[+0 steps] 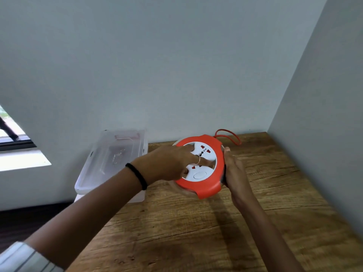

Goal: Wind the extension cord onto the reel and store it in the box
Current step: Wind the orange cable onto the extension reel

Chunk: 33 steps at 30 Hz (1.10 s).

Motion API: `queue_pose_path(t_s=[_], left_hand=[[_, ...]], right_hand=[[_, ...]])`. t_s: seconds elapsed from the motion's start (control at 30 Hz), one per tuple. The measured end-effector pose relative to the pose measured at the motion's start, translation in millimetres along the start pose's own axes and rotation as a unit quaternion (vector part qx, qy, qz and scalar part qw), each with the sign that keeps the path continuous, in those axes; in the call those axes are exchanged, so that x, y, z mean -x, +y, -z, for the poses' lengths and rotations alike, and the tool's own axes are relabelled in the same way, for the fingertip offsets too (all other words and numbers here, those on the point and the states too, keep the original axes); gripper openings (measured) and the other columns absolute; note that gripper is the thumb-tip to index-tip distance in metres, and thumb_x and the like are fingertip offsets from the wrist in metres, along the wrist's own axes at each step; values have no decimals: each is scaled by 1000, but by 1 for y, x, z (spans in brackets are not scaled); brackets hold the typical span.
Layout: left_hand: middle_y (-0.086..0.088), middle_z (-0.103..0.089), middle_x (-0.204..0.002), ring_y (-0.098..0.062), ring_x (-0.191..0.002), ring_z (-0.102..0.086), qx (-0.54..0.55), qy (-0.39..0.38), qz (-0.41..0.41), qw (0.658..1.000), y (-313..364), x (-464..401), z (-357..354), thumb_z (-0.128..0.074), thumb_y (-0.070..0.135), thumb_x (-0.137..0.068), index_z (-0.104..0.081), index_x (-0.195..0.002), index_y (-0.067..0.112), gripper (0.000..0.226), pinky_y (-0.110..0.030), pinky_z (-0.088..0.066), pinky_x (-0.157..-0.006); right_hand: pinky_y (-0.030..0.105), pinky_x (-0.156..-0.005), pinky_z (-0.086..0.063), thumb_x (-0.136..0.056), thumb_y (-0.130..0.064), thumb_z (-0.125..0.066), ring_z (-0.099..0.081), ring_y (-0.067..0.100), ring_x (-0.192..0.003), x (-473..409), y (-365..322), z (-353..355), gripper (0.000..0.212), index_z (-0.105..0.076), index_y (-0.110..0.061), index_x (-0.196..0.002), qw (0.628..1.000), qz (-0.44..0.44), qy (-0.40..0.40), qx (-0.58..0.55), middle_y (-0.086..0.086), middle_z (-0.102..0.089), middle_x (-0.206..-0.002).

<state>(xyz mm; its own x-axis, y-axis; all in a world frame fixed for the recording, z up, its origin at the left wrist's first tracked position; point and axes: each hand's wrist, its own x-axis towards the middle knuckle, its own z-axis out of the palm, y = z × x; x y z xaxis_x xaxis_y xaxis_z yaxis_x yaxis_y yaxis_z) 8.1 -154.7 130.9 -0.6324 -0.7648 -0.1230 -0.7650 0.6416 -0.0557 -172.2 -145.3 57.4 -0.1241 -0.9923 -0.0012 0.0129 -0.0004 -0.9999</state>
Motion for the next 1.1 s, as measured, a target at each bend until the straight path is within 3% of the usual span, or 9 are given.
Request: queue_pose_path(t_s=[0.17, 0.3, 0.47, 0.6, 0.67, 0.8, 0.9, 0.97, 1.1], left_hand=[[0, -56, -120, -21, -111, -53, 142, 132, 134, 972, 5, 7, 0, -57, 27, -91, -50, -133, 24, 43, -35, -45, -88], [-4, -65, -106, -23, -104, -57, 188, 203, 188, 942, 21, 9, -11, -59, 33, -89, -52, -132, 23, 45, -32, -46, -84], [-7, -57, -130, -28, -119, -54, 264, 131, 230, 928, 29, -5, -15, -58, 43, -86, -42, -142, 28, 60, -42, -46, -97], [-4, -52, -138, -22, -121, -52, 328, 79, 253, 907, 32, -15, -8, -59, 36, -89, -37, -145, 23, 61, -26, -45, -88], [0, -57, -129, -18, -109, -58, 364, 53, 258, 893, 34, -18, -6, -60, 39, -89, -41, -142, 22, 59, -17, -46, -71], [1, -59, -126, -13, -62, -69, 463, 56, 278, 840, 45, -17, -8, -61, 43, -88, -37, -142, 22, 63, -17, -51, -46], [-4, -56, -133, -20, -51, -68, 494, 76, 298, 813, 56, -15, -15, -57, 41, -90, -23, -149, 25, 70, -28, -59, -56], [-5, -57, -133, -15, -47, -66, 494, 106, 308, 806, 62, -16, -22, -56, 39, -91, -19, -151, 25, 72, -25, -58, -53], [1, -59, -124, -9, -48, -65, 535, 164, 325, 762, 66, -16, -31, -62, 35, -88, -28, -148, 28, 70, -19, -55, -56]], right_hand=[[46, -79, -54, -95, -56, -38, -65, 20, -74, -4, 4, 7, 60, -64, -2, -91, 999, 2, 36, 20, 19, -68, -84], [48, -83, -54, -95, -54, -39, -67, 20, -79, -6, 3, 8, 56, -64, -5, -94, 999, -5, 52, 10, 15, -71, -88], [42, -76, -53, -93, -60, -38, -66, 23, -73, -5, 3, 7, 60, -63, -6, -86, 998, 10, 48, 30, 11, -68, -78], [46, -74, -54, -91, -63, -39, -66, 30, -73, -2, 5, 8, 64, -61, -2, -88, 998, 23, 41, 36, 18, -67, -79], [48, -76, -54, -92, -61, -40, -66, 29, -74, 0, 4, 7, 64, -62, 0, -92, 998, 30, 36, 34, 22, -68, -84], [35, -63, -51, -95, -54, -39, -62, 16, -61, 5, 1, 5, 60, -60, 1, -80, 997, 56, 30, 45, 9, -63, -66], [20, -52, -41, -98, -46, -39, -51, 5, -49, 8, 1, 3, 49, -52, -12, -65, 992, 96, 36, 66, -9, -52, -50], [17, -52, -41, -99, -42, -38, -53, 1, -49, 9, 3, 2, 41, -53, -22, -66, 988, 122, 38, 91, -12, -55, -50], [35, -60, -52, -98, -52, -34, -62, 12, -59, 11, 10, 2, 46, -62, -22, -78, 977, 148, 51, 145, -2, -63, -61]])
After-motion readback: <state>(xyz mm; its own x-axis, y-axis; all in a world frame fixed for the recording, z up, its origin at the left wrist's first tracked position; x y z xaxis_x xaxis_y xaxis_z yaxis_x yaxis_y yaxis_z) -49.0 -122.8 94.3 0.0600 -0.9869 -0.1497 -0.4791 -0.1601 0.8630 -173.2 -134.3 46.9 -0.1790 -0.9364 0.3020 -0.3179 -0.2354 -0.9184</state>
